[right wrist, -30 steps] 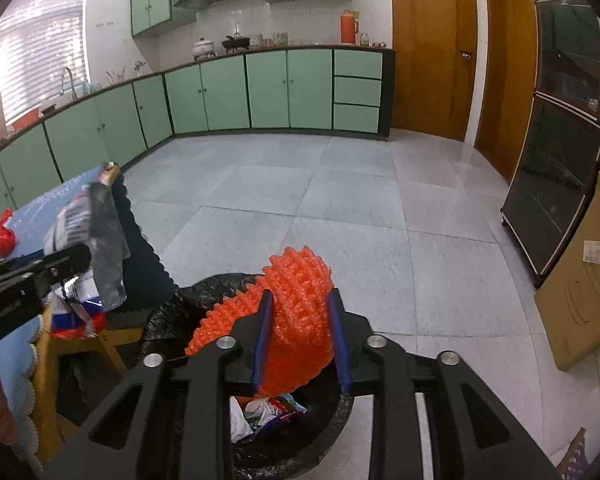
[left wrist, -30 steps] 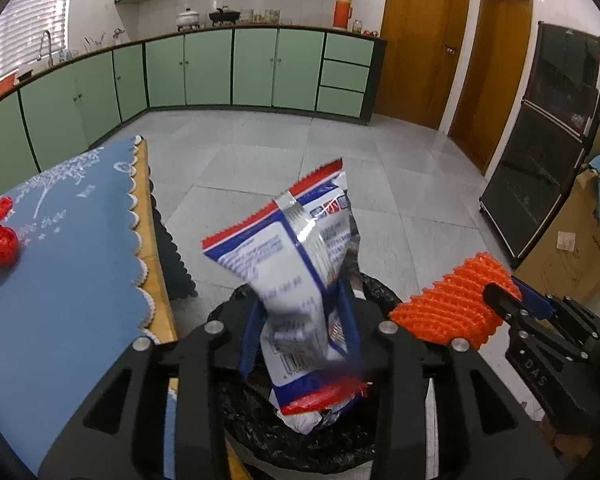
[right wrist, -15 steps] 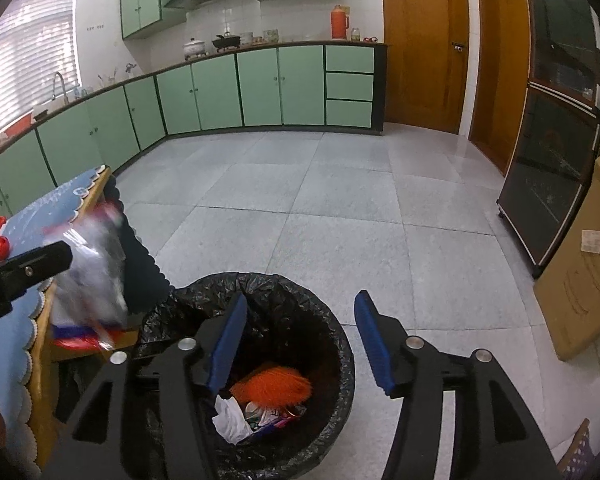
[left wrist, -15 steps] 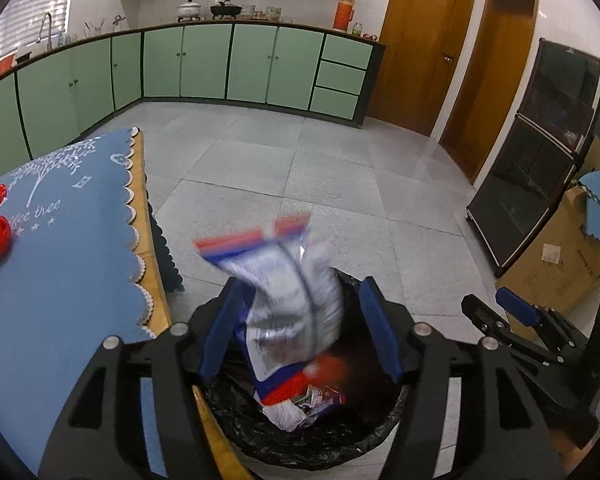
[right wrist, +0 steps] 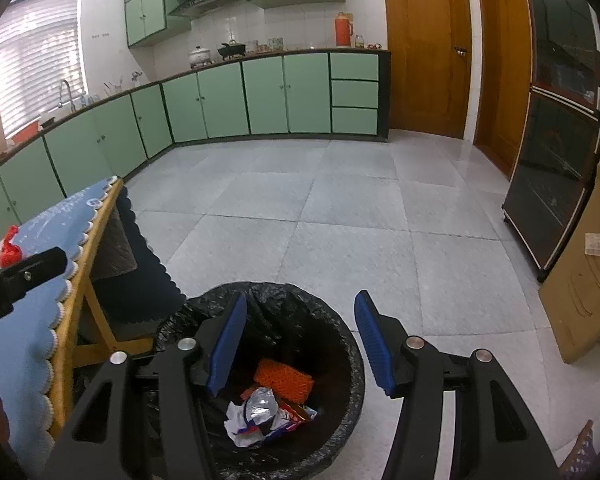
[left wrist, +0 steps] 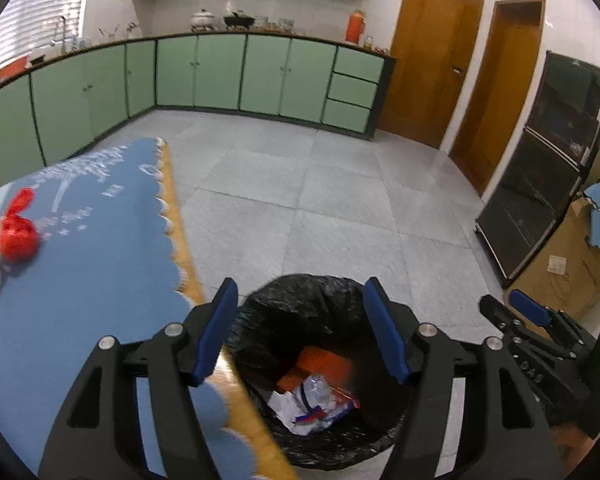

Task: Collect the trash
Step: 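Move both tools back over the tissue and red bag on the table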

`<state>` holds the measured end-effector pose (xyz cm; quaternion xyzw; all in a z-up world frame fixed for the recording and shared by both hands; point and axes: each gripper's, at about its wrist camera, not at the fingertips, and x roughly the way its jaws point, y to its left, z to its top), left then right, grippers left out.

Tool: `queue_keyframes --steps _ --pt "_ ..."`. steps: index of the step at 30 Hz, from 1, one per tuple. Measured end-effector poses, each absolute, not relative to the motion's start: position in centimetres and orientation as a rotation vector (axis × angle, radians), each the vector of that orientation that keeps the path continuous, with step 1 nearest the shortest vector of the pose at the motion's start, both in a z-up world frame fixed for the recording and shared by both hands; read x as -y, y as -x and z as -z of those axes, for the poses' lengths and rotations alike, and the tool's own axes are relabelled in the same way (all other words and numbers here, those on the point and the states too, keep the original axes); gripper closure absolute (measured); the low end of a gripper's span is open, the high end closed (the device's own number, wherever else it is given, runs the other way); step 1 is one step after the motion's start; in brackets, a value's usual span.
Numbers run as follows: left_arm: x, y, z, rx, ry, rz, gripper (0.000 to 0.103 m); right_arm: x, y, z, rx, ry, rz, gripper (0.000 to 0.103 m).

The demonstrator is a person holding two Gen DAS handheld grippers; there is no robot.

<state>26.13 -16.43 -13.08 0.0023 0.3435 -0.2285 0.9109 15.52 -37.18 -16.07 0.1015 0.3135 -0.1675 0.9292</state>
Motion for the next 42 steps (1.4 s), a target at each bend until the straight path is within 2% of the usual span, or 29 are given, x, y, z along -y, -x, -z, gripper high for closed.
queue_keyframes --steps 3,9,11,16,21,28,33,42 --pt "14.3 -25.6 12.1 -0.673 0.002 0.427 0.034 36.1 -15.6 15.1 -0.623 -0.196 0.322 0.045" --pt "8.3 -25.0 10.2 -0.604 0.020 0.293 0.026 32.8 -16.4 12.9 -0.568 -0.184 0.247 0.028" --pt "5.1 -24.8 9.8 -0.584 0.031 0.218 0.024 31.4 -17.0 12.2 -0.555 -0.183 0.213 0.017" --pt "-2.2 -25.0 9.5 -0.571 0.057 0.040 0.021 26.5 -19.4 10.9 -0.534 -0.149 0.120 0.006" --pt "-8.9 -25.5 9.7 -0.586 0.103 -0.105 0.021 21.2 -22.4 10.2 -0.527 -0.136 0.020 0.006" --pt "-13.8 -26.3 9.9 -0.592 0.108 -0.182 0.021 13.3 -27.7 10.3 -0.530 -0.103 -0.115 0.006" --pt "-15.9 -26.8 10.8 -0.596 0.121 -0.204 0.021 8.3 -31.4 10.6 -0.536 -0.064 -0.184 0.007" --pt "-17.3 -29.0 11.7 -0.602 0.114 -0.228 0.021 2.6 -36.5 12.8 -0.599 0.000 -0.251 0.017"
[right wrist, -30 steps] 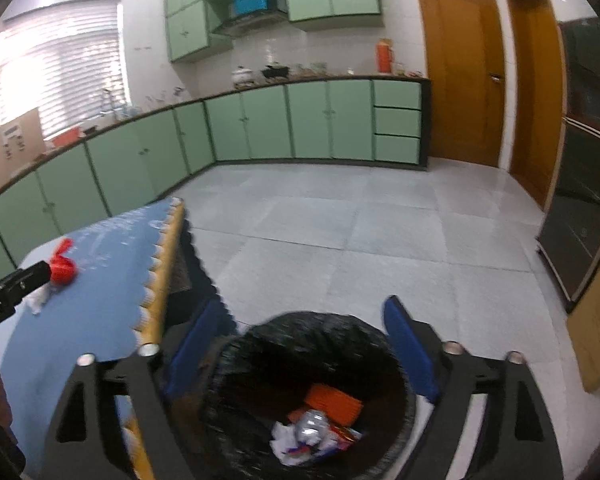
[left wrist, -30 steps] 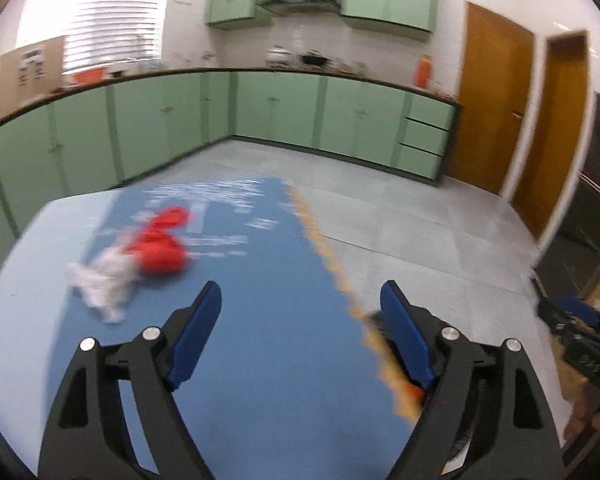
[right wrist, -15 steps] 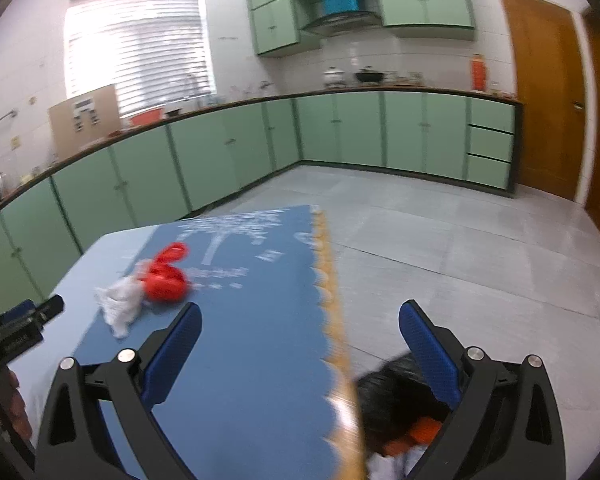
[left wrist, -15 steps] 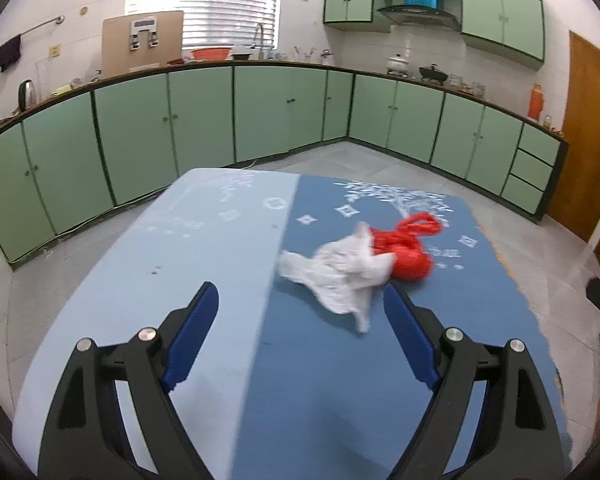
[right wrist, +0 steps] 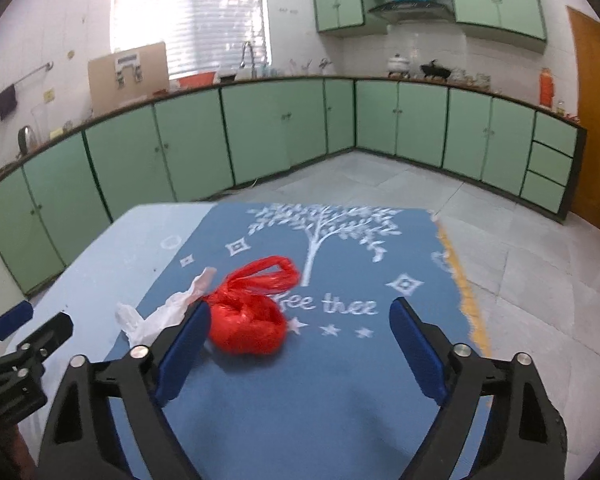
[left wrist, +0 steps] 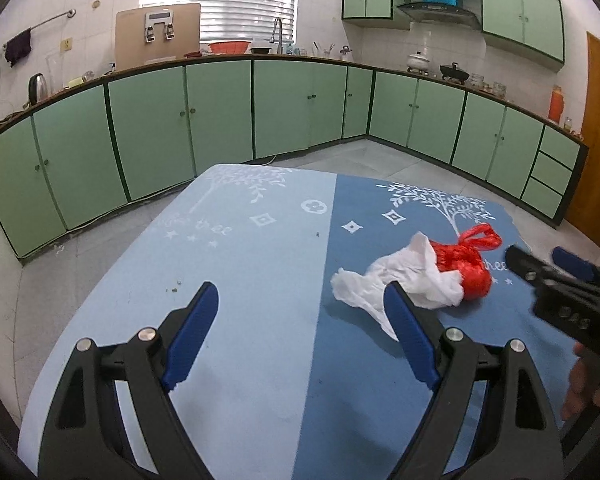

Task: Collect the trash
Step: 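Move both tools back over the tissue and red bag on the table, then grasp the red plastic bag with the right tool while the left tool grasps the white tissue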

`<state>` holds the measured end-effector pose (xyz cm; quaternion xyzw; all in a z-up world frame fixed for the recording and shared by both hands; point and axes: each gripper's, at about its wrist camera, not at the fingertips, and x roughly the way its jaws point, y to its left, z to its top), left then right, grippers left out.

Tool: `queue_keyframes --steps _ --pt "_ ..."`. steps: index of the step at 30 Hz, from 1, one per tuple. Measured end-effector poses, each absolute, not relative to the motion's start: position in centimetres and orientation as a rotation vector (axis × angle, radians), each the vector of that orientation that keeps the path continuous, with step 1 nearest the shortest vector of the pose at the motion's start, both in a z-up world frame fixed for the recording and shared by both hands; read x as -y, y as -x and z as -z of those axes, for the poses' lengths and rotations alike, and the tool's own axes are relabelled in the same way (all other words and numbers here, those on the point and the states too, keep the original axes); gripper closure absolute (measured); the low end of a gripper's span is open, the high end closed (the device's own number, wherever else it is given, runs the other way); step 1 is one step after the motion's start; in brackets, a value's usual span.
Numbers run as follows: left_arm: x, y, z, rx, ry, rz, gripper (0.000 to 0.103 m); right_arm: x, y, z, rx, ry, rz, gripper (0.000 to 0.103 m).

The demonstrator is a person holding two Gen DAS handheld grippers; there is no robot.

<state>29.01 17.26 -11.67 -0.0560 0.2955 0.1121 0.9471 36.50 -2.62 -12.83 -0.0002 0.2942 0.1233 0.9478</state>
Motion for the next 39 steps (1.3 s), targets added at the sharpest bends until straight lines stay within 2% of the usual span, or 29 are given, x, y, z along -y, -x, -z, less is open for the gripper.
queue_keyframes --steps 7,9,11,16,36,38,39 --pt "-18.1 -29.6 12.3 -0.609 0.128 -0.228 0.020 0.2 -39.8 15.1 -0.726 0.044 -0.289 0.030" --pt "-18.0 -29.8 12.5 -0.614 0.130 -0.223 0.020 0.1 -40.2 15.4 -0.750 0.038 -0.301 0.037" --pt "-17.9 -30.1 12.7 -0.620 0.127 -0.219 0.020 0.0 -40.4 15.6 -0.772 0.030 -0.334 0.057" --pt "-17.2 -30.6 13.0 -0.630 0.127 -0.206 0.019 0.1 -39.7 15.6 -0.755 0.027 -0.362 0.066" --pt "-12.2 -35.9 15.1 -0.757 0.159 -0.096 0.018 8.3 -35.8 14.6 -0.683 -0.019 -0.200 0.066" --pt "-12.1 -36.2 15.4 -0.775 0.157 -0.107 0.026 8.4 -35.6 14.8 -0.686 -0.022 -0.199 0.066" --pt "-12.0 -36.4 15.6 -0.787 0.155 -0.105 0.035 8.5 -35.5 14.9 -0.691 -0.028 -0.199 0.066"
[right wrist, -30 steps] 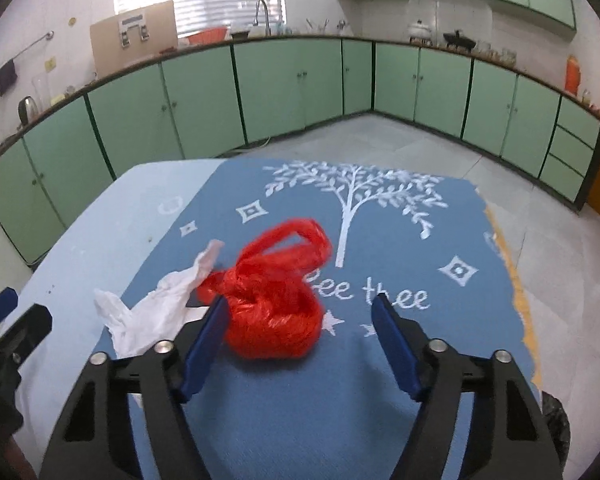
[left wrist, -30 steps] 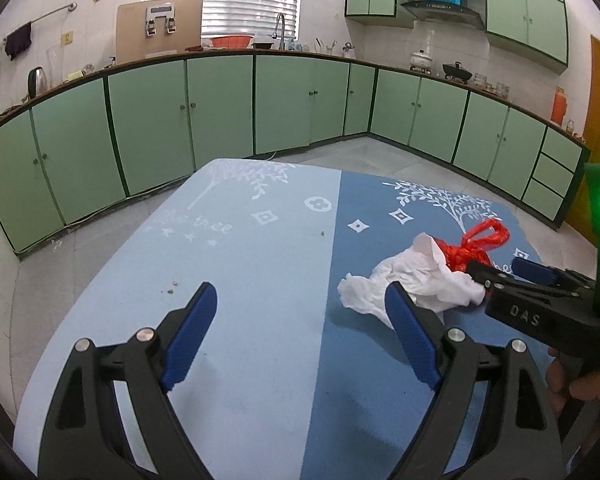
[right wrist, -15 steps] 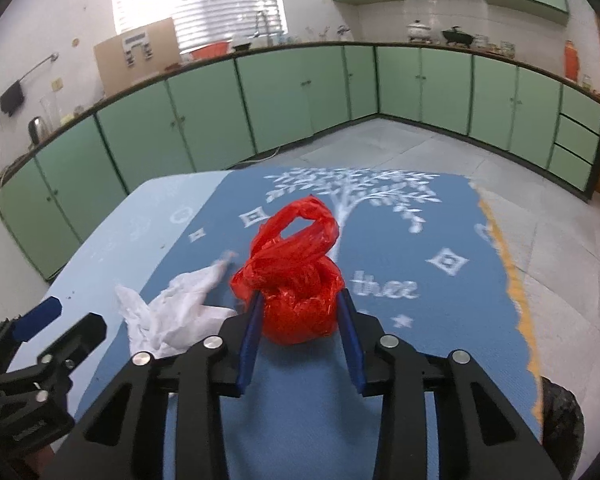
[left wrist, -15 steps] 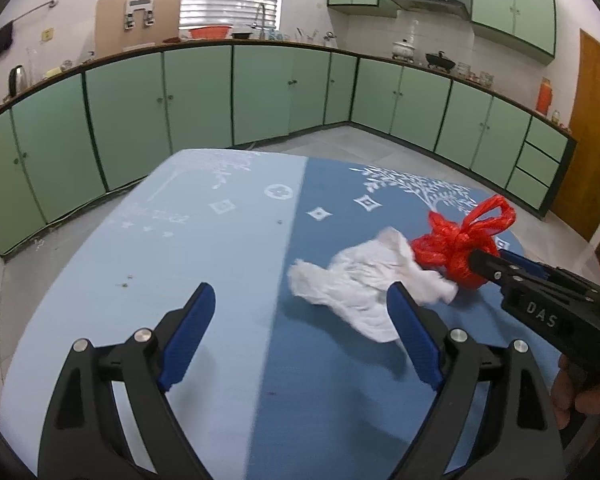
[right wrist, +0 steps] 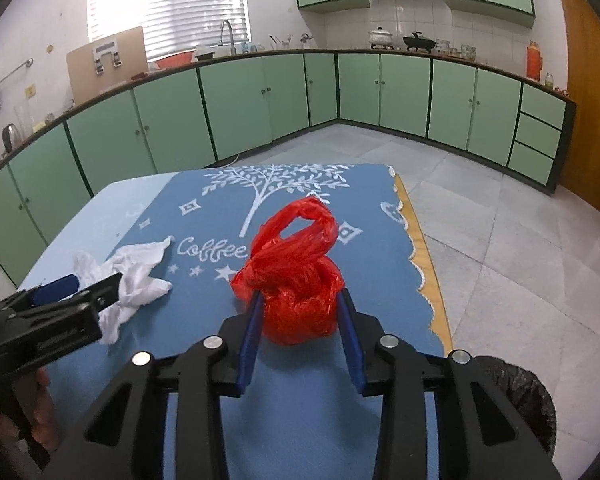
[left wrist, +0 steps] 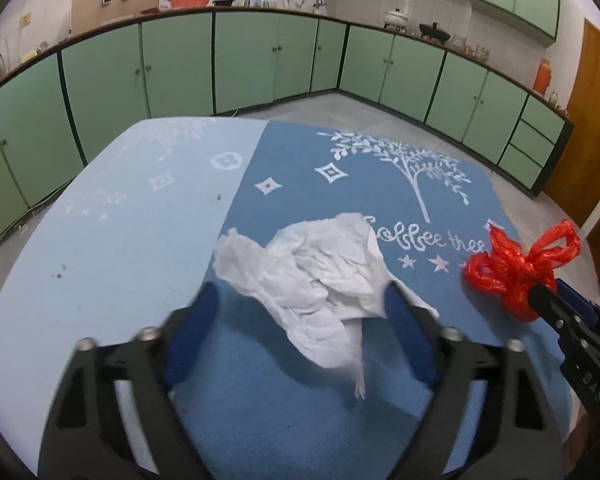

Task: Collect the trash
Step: 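Grasp the red plastic bag with the right tool while the left tool grasps the white tissue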

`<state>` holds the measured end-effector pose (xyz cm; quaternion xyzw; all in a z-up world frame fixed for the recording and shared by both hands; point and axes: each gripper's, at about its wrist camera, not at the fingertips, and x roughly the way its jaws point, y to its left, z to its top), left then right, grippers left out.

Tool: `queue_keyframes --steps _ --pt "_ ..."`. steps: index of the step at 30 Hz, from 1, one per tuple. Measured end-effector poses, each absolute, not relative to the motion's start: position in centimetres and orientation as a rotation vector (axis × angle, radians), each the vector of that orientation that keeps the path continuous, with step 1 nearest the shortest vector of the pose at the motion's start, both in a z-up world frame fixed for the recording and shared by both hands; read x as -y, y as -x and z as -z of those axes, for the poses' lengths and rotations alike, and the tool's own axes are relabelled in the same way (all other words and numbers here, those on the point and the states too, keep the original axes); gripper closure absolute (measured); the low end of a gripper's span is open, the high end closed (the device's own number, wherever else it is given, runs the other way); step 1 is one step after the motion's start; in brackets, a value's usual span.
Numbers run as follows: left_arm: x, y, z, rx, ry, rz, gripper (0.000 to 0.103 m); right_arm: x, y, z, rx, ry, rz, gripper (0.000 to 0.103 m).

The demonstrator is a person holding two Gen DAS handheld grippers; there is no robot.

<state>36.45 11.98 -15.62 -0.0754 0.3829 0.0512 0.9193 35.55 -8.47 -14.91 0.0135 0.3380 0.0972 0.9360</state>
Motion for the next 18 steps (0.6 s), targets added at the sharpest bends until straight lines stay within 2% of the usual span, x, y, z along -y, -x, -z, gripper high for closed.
queue_keyframes --steps 1,3,12,18 --pt "-12.0 -36.5 15.8 -0.796 0.155 -0.104 0.039 8.5 -35.6 15.0 -0.695 -0.033 -0.199 0.066" --pt "-12.1 -36.9 16.2 -0.820 0.165 -0.100 0.055 8.7 -35.7 15.1 -0.698 -0.035 -0.197 0.066" --pt "-12.2 -36.7 16.3 -0.832 0.178 -0.093 0.097 8.4 -36.0 15.4 -0.712 -0.020 -0.190 0.066" --pt "-12.0 -35.7 15.5 -0.778 0.170 -0.097 0.099 8.7 -36.2 15.5 -0.722 -0.037 -0.177 0.066"
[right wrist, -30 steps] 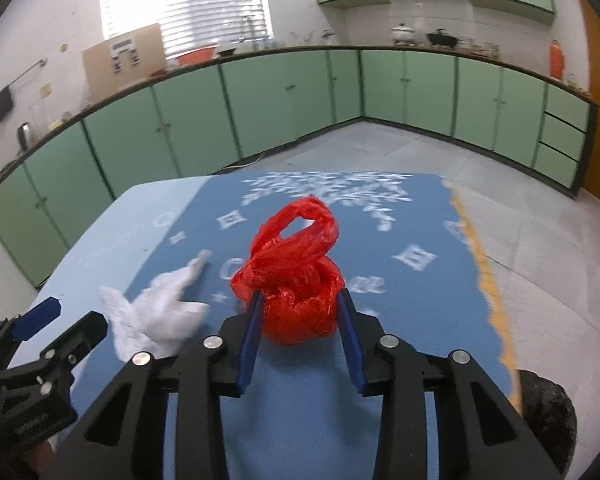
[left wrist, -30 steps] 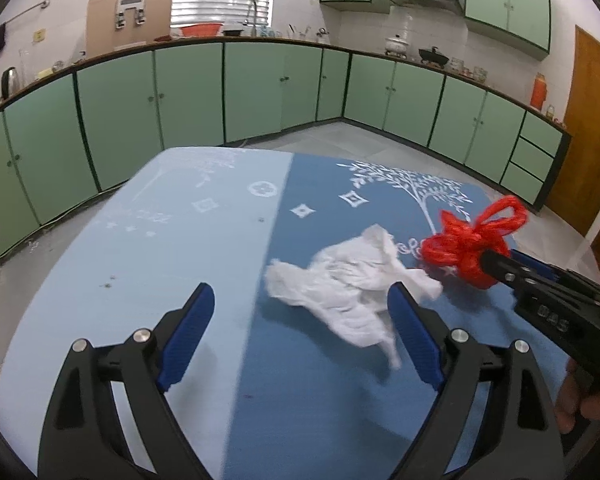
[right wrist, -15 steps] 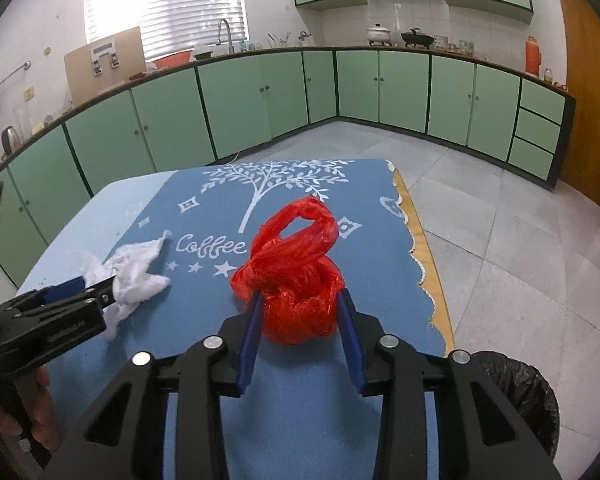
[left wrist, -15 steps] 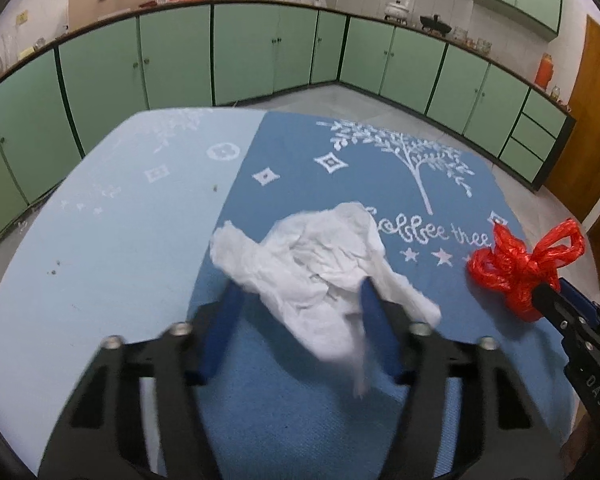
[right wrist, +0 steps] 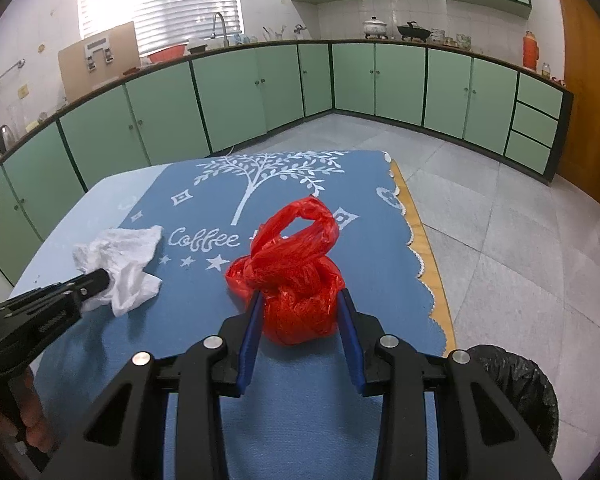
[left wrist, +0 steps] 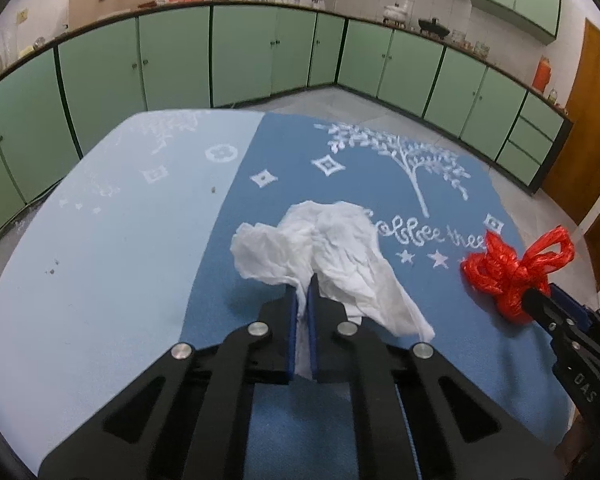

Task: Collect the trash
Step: 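Carry the tissue and red bag over the bin and release both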

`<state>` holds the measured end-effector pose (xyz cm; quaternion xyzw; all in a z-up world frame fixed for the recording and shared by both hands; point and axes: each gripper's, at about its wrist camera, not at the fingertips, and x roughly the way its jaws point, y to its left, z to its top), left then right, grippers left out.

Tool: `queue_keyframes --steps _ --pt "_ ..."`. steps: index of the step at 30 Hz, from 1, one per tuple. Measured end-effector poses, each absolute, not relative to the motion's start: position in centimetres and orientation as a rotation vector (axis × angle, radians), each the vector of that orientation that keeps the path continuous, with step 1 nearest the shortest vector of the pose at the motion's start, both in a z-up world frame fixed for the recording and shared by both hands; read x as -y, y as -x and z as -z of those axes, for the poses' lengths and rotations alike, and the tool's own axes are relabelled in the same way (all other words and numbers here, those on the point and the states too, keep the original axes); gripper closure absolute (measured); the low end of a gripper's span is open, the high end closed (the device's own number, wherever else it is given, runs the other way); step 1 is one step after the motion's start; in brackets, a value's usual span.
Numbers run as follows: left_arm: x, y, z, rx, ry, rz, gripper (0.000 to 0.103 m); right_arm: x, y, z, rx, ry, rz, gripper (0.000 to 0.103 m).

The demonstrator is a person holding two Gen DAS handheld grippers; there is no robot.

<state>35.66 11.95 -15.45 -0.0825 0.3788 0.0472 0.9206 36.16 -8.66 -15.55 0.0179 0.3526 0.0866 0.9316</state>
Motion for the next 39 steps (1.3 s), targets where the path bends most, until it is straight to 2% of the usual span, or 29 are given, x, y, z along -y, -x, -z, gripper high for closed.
queue_keyframes --steps 14,39 --pt "-12.2 -29.3 11.9 -0.682 0.158 -0.098 0.100 10.7 -32.8 14.4 -0.666 -0.090 -0.165 0.066" --pt "-4.1 -21.2 6.9 -0.607 0.081 0.066 0.100 17.9 -22.5 10.1 -0.594 -0.063 -0.080 0.066"
